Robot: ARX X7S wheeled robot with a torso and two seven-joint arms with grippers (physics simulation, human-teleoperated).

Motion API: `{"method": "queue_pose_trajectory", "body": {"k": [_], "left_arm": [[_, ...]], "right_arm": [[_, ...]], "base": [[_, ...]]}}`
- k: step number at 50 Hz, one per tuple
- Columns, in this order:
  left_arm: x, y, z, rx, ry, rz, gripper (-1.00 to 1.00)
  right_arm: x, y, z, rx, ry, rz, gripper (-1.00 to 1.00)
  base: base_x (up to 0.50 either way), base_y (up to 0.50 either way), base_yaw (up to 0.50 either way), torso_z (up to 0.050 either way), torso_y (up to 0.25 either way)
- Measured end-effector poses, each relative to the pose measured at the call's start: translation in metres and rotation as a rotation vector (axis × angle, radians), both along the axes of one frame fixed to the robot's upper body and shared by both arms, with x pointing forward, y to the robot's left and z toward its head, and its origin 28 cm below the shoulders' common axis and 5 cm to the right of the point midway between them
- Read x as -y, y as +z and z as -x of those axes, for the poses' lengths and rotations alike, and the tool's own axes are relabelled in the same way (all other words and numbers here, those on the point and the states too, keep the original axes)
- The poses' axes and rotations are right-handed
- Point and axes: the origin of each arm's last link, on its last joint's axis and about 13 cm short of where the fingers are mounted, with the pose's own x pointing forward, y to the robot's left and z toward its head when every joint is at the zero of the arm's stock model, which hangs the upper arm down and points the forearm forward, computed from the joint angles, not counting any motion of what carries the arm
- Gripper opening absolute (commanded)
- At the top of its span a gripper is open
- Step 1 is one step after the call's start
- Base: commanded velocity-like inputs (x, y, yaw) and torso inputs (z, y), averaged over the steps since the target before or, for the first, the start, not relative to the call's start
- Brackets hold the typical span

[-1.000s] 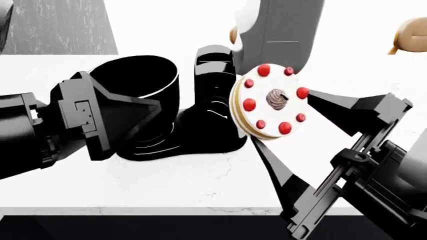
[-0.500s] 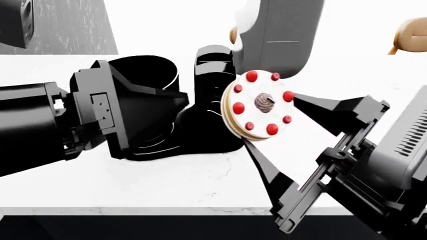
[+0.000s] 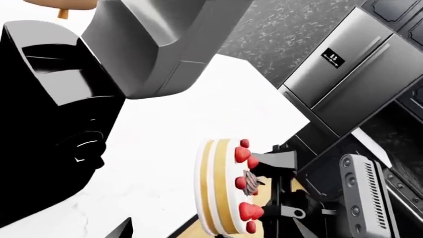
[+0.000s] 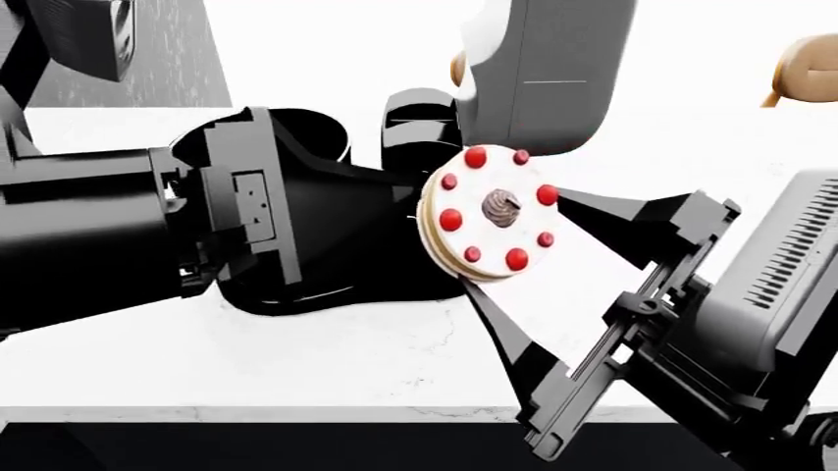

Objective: Place the cake in the stand mixer bowl.

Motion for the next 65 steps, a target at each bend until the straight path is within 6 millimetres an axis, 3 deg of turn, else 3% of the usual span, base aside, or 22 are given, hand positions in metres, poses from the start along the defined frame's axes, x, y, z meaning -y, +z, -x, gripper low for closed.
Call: {"method": "queue_pose_trajectory", "body": {"k": [58, 59, 65], "left_arm": [[0.029, -0.019, -0.035, -0.05, -0.13, 0.015, 1.0], [0.029, -0.019, -0.036, -0.05, -0.131, 0.016, -1.0], [0.032, -0.018, -0.035, -0.056, -0.183, 0.054, -1.0]], "right_arm": [[-0.006, 0.002, 0.005, 0.034, 0.021, -0.01, -1.0], [-0.005, 0.002, 0.005, 0.035, 0.019, -0.01, -1.0], [-0.006, 0.0, 0.004, 0.021, 0.02, -0.005, -1.0]], "base": [[0.0, 0.0, 0.0, 0.0, 0.0], [0.0, 0.0, 0.0, 0.0, 0.0], [0.0, 0.0, 0.0, 0.0, 0.0]]}}
